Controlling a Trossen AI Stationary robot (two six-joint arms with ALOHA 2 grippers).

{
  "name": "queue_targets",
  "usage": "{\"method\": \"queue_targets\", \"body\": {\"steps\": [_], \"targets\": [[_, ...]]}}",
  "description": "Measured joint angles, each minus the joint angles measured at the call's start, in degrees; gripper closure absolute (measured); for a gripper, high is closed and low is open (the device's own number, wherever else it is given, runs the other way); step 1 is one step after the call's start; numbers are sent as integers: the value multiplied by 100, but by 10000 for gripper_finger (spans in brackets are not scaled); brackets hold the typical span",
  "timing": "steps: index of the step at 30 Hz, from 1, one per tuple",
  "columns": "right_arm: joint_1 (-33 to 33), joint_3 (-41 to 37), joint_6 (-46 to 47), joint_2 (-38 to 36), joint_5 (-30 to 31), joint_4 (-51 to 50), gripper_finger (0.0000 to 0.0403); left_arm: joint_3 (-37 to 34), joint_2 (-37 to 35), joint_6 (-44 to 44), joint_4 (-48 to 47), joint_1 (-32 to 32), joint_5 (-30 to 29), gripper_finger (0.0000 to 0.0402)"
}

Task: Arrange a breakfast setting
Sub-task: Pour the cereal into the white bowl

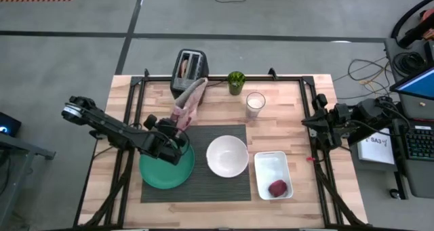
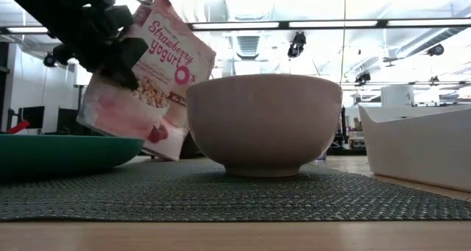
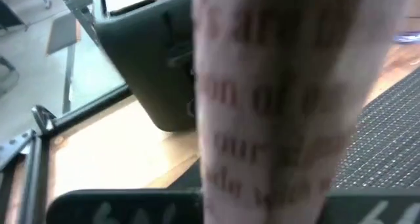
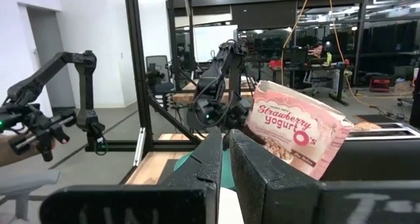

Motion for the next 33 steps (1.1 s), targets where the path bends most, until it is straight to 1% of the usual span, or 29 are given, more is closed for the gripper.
{"method": "queue_targets", "body": {"steps": [3, 7, 11, 12, 13, 16, 18, 19, 23, 25, 28, 30, 33], "targets": [[0, -3, 49, 0, -2, 4, 380, 392, -51, 181, -247, -70, -360, 400], [0, -17, 60, 0, -2, -10, 380, 1321, -110, 753, -1028, -270, -789, 401], [-2, -17, 59, 0, -2, -3, 380, 2400, -190, 1491, -1812, -522, -791, 401], [-2, -17, 60, 0, -2, -3, 380, 2664, -194, 1764, -1961, -582, -627, 401], [-2, -17, 60, 0, -2, -3, 380, 2918, -204, 2153, -2084, -636, -298, 402], [-2, -17, 49, 0, -2, -3, 380, 3613, -248, 2985, -2443, -786, 935, 402], [-2, -17, 57, 0, -2, 0, 380, 4122, -265, 3151, -2747, -797, 1832, 402], [-2, -17, 58, 0, -2, -2, 380, 4371, -272, 3146, -2933, -794, 2182, 402], [-2, -20, 60, 2, -4, 0, 380, 5292, -284, 3147, -3413, -780, 3319, 402], [-2, -20, 67, 2, -4, 0, 380, 5642, -284, 3145, -3533, -761, 3672, 401], [-2, -20, 108, 2, -4, 0, 380, 5954, -284, 3151, -3712, -725, 3823, 401], [-2, -20, 104, 2, -4, 0, 380, 6028, -284, 3175, -3726, -671, 3851, 401], [-2, -20, 101, 2, -4, 0, 380, 5995, -248, 3161, -3680, -456, 4340, 401]]}}
